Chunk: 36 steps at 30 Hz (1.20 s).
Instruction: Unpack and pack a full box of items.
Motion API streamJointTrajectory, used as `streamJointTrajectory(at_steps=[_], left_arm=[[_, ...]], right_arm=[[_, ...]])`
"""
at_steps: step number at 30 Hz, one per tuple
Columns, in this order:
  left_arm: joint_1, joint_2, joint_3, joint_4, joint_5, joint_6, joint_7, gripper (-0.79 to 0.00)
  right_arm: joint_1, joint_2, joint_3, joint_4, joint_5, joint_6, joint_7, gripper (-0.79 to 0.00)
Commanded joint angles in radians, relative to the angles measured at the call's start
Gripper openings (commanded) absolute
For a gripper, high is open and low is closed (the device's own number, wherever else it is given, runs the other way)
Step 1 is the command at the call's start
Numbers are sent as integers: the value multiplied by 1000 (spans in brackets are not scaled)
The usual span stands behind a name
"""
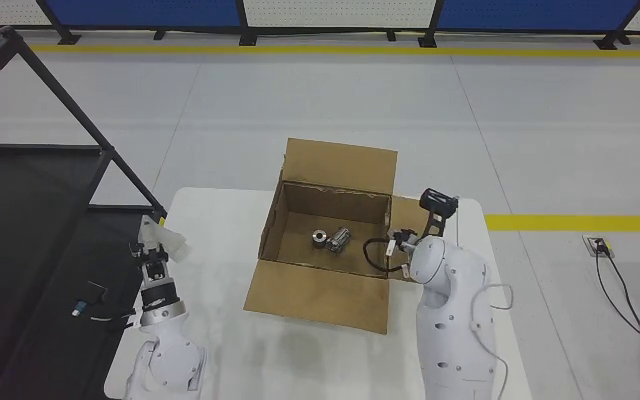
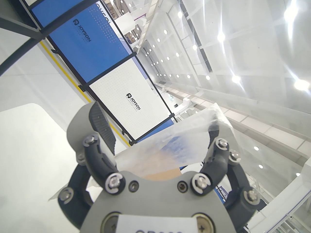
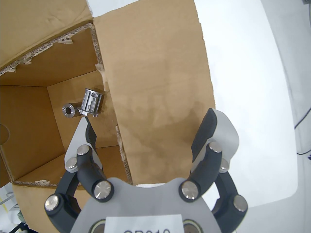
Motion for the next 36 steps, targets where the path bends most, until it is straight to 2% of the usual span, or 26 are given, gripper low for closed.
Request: streamJointTrajectory(at_steps=[1,8,15,23,28,32,36], left_arm=[[0,-1,4,-1,6,4,3,0],[5,-3,9,-6,14,14,15,0],[9,-4,16,-14,25,22,24,0],[9,-5,17,-15,29,25,24,0],[10,-5,14,-15,25,21,20,0],[14,-5,6,-12,17,14,20,0],[18,-4,-1,-13,11,9,19,0]], right_arm=[[2,7,39,31,42,-20,-21,0],[13,27,106,108,128,-73,-78,0],[30,44,120,139,165,-113,-99,0],[1,46,36,-2,157,-99,-104,0],[2,44,-107,-42,17,-113,-48,0],[39,39,-227,25,-184,-73,-5,0],[96,34,-282,117,-268,-59,56,0]])
